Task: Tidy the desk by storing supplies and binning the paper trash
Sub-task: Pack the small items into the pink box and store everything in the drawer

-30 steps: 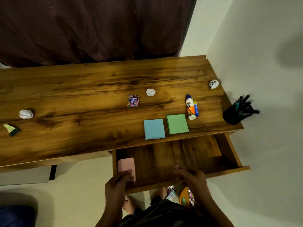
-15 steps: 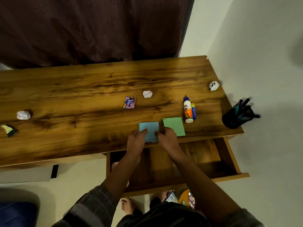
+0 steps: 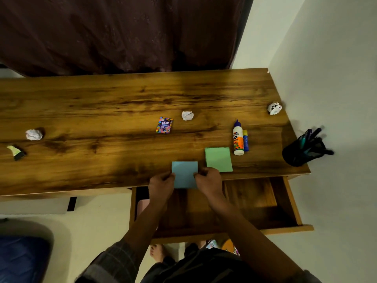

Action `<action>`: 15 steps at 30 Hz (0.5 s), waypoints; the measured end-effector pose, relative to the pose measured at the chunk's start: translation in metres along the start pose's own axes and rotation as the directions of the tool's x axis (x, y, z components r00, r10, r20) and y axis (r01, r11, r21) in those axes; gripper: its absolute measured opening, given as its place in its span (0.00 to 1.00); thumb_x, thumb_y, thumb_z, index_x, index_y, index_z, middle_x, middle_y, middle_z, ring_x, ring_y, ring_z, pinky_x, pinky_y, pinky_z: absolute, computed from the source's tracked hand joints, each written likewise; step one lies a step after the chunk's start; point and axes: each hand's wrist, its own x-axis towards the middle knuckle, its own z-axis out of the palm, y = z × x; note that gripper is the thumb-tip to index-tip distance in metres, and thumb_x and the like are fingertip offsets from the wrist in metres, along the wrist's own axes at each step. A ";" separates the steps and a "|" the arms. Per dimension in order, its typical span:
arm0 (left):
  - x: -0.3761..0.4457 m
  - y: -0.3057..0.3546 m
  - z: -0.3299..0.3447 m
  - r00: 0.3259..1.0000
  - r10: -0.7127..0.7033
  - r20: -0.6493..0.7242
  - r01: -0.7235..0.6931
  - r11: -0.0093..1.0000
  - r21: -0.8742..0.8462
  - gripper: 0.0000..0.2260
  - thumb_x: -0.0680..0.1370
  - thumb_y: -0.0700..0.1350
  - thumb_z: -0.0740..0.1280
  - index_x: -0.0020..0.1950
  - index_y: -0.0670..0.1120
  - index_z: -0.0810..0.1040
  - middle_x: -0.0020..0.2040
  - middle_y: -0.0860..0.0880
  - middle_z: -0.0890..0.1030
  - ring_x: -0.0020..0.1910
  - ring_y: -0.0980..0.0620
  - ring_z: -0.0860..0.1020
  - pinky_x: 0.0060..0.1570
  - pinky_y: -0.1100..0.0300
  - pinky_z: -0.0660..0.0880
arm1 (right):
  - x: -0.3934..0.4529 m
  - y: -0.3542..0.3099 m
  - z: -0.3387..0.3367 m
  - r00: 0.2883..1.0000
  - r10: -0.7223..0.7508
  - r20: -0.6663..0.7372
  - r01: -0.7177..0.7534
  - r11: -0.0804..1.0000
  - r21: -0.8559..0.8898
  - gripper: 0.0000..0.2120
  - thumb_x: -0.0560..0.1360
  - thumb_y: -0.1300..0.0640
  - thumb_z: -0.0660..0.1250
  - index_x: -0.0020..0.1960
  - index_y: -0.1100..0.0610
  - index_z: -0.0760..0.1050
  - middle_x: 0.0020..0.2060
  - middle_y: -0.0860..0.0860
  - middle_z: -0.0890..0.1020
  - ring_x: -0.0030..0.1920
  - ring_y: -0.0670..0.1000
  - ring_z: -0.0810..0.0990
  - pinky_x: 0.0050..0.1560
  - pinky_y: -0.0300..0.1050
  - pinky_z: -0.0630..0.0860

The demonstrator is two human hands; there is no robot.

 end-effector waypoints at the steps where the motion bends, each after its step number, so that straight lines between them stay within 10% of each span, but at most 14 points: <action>1: -0.003 -0.007 -0.003 1.000 0.004 -0.005 -0.003 0.999 0.035 0.15 0.82 0.46 0.69 0.67 0.44 0.81 0.65 0.45 0.81 0.65 0.44 0.78 0.53 0.58 0.74 | -0.004 0.007 0.000 1.000 0.013 0.007 -0.013 1.000 0.023 0.16 0.80 0.58 0.68 0.67 0.58 0.79 0.62 0.53 0.82 0.62 0.53 0.80 0.48 0.36 0.72; 6: -0.021 -0.057 -0.021 0.998 -0.067 0.017 0.067 0.998 -0.001 0.06 0.76 0.48 0.76 0.51 0.59 0.86 0.56 0.54 0.85 0.59 0.50 0.82 0.54 0.50 0.83 | -0.020 0.047 0.002 0.995 0.101 0.008 -0.101 0.985 0.138 0.11 0.77 0.55 0.73 0.59 0.52 0.84 0.57 0.49 0.84 0.56 0.49 0.81 0.56 0.51 0.82; 15: -0.046 -0.097 -0.025 0.986 -0.162 0.034 0.160 0.986 0.052 0.07 0.76 0.43 0.76 0.53 0.50 0.86 0.50 0.49 0.85 0.50 0.50 0.84 0.47 0.54 0.85 | -0.042 0.092 0.009 0.986 0.136 0.095 -0.140 0.989 0.045 0.08 0.73 0.57 0.77 0.52 0.51 0.86 0.48 0.48 0.87 0.51 0.47 0.85 0.57 0.49 0.82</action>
